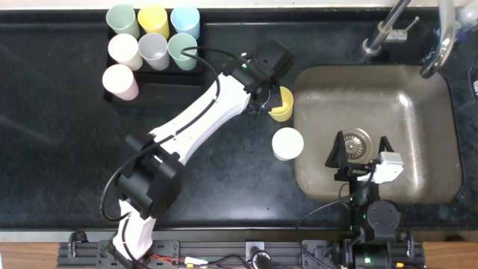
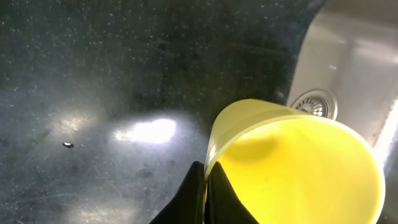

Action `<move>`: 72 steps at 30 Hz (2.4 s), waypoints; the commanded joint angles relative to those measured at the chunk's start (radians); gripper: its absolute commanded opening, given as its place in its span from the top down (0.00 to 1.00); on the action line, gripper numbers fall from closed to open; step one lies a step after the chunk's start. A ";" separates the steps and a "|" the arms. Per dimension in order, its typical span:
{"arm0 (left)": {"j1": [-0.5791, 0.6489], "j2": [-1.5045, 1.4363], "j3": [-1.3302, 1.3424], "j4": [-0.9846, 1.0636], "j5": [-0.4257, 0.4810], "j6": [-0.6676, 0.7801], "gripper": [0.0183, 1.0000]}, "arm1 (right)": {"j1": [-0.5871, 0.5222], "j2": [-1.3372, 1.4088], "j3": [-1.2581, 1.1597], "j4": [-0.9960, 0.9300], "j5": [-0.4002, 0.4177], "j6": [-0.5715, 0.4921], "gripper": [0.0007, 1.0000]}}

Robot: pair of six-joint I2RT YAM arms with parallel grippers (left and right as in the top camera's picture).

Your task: Store Cups

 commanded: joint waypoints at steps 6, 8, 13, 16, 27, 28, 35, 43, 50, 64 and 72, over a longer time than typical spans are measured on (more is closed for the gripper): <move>0.101 -0.114 0.007 -0.051 -0.050 0.015 0.98 | 0.005 -0.008 -0.014 0.005 -0.006 -0.003 0.00; 0.174 -0.194 0.007 -0.085 -0.045 0.008 0.98 | 0.005 -0.008 -0.014 0.005 -0.006 -0.003 0.00; 0.419 -0.356 -0.002 -0.192 -0.042 0.009 0.98 | 0.005 -0.008 -0.014 0.005 -0.006 -0.003 0.00; 0.562 -0.380 -0.042 -0.224 -0.038 0.008 0.98 | 0.005 -0.008 -0.014 0.005 -0.006 -0.003 0.00; 0.681 -0.377 -0.210 -0.190 -0.068 -0.015 0.98 | 0.005 -0.008 -0.014 0.005 -0.006 -0.003 0.00; 0.679 -0.374 -0.210 -0.187 -0.079 -0.015 0.98 | 0.005 -0.008 -0.014 0.005 -0.006 -0.003 0.00; 0.678 -0.309 -0.210 -0.176 -0.085 -0.039 0.98 | 0.005 -0.008 -0.014 0.005 -0.006 -0.003 0.00; 0.677 -0.266 -0.210 -0.152 -0.085 -0.071 0.98 | 0.005 -0.008 -0.014 0.005 -0.006 -0.003 0.00; 0.677 -0.263 -0.210 -0.075 -0.088 -0.071 0.98 | 0.005 -0.008 -0.014 0.005 -0.006 -0.003 0.00; 0.677 -0.228 -0.210 -0.113 -0.095 -0.071 0.98 | 0.005 -0.008 -0.014 0.005 -0.006 -0.003 0.00; 0.677 -0.185 -0.210 -0.112 -0.094 -0.071 0.98 | 0.005 -0.008 -0.014 0.005 -0.006 -0.003 0.00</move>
